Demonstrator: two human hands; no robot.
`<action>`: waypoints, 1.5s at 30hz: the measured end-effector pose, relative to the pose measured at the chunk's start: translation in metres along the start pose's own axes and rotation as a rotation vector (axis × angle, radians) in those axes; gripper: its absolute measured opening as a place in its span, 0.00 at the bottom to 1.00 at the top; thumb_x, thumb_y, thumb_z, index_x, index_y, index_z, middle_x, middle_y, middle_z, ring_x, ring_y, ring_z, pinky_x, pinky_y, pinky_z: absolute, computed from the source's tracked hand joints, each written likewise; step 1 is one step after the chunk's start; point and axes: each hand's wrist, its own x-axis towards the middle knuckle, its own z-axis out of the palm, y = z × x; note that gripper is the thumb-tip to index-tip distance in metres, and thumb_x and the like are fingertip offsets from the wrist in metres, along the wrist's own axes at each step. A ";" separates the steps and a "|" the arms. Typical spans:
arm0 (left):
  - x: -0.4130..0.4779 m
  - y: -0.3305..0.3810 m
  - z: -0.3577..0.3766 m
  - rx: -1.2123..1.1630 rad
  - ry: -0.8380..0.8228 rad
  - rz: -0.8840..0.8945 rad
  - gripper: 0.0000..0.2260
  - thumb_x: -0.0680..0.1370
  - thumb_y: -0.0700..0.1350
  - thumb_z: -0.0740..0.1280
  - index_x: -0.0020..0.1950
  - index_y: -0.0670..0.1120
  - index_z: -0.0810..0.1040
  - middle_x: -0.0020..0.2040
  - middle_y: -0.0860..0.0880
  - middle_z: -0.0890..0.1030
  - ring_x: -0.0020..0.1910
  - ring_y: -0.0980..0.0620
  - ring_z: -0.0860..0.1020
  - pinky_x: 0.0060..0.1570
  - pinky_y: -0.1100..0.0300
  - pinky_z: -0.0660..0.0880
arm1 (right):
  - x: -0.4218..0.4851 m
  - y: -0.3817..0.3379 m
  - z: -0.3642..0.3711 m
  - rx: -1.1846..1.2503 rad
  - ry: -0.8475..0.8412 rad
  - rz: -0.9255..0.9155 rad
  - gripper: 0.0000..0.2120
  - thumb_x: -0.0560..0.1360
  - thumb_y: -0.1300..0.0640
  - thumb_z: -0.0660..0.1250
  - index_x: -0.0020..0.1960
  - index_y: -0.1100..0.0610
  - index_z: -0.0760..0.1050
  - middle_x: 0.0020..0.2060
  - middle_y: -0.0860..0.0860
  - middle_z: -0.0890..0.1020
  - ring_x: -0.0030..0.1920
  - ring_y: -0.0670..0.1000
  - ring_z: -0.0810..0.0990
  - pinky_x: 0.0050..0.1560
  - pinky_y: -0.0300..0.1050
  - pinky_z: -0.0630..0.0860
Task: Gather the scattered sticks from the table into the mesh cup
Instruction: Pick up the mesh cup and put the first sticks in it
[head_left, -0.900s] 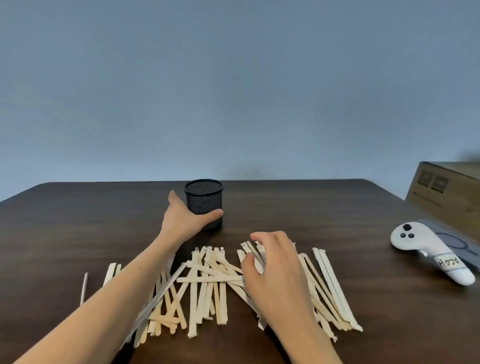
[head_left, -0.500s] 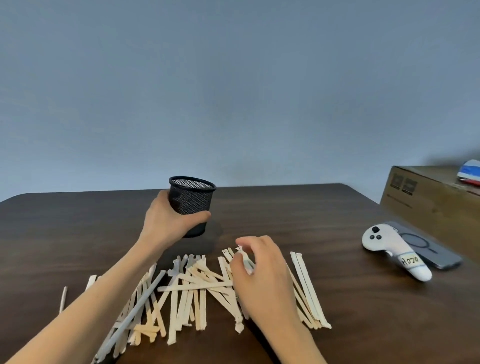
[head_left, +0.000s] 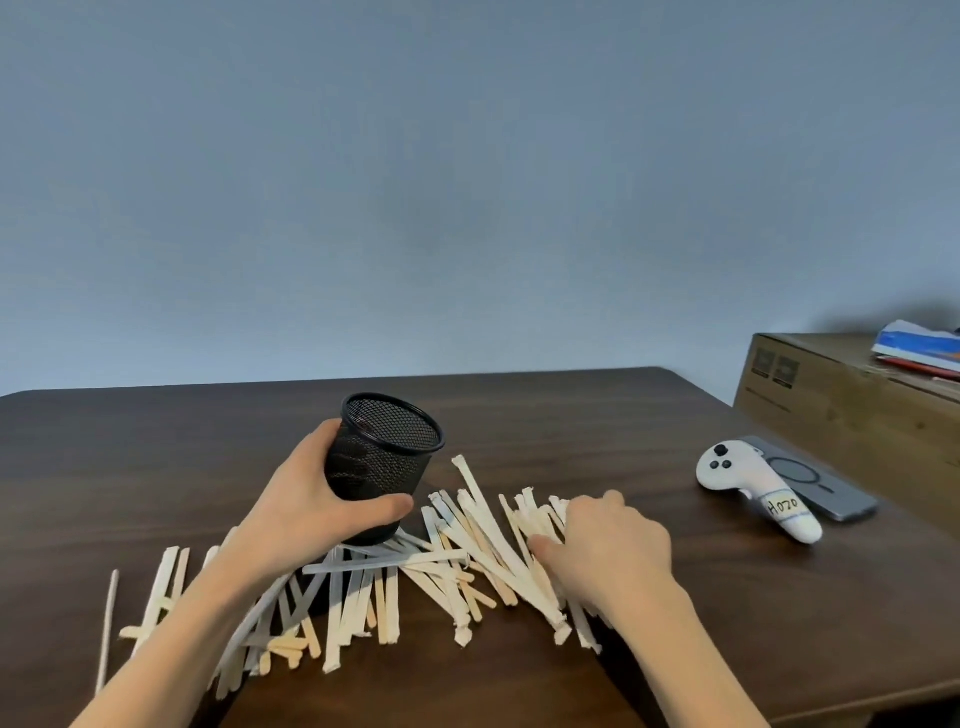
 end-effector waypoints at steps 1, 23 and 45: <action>-0.001 -0.001 -0.002 0.000 -0.002 0.010 0.30 0.67 0.50 0.85 0.65 0.55 0.77 0.53 0.57 0.87 0.52 0.61 0.85 0.49 0.67 0.76 | 0.001 -0.002 -0.001 -0.001 0.004 -0.001 0.21 0.79 0.41 0.60 0.63 0.54 0.73 0.60 0.55 0.75 0.57 0.55 0.78 0.45 0.48 0.69; -0.012 0.002 -0.008 -0.032 -0.066 0.091 0.32 0.58 0.62 0.79 0.61 0.59 0.79 0.55 0.65 0.87 0.54 0.63 0.85 0.55 0.61 0.78 | 0.039 -0.005 0.000 1.646 0.031 -0.021 0.11 0.83 0.51 0.59 0.61 0.57 0.72 0.37 0.53 0.74 0.26 0.44 0.69 0.24 0.36 0.68; -0.018 0.010 -0.001 -0.025 -0.115 0.119 0.31 0.59 0.57 0.81 0.60 0.59 0.79 0.56 0.65 0.87 0.54 0.66 0.85 0.52 0.66 0.76 | 0.025 -0.009 -0.028 1.747 0.297 -0.055 0.20 0.82 0.50 0.59 0.33 0.55 0.74 0.24 0.51 0.75 0.30 0.52 0.77 0.36 0.46 0.73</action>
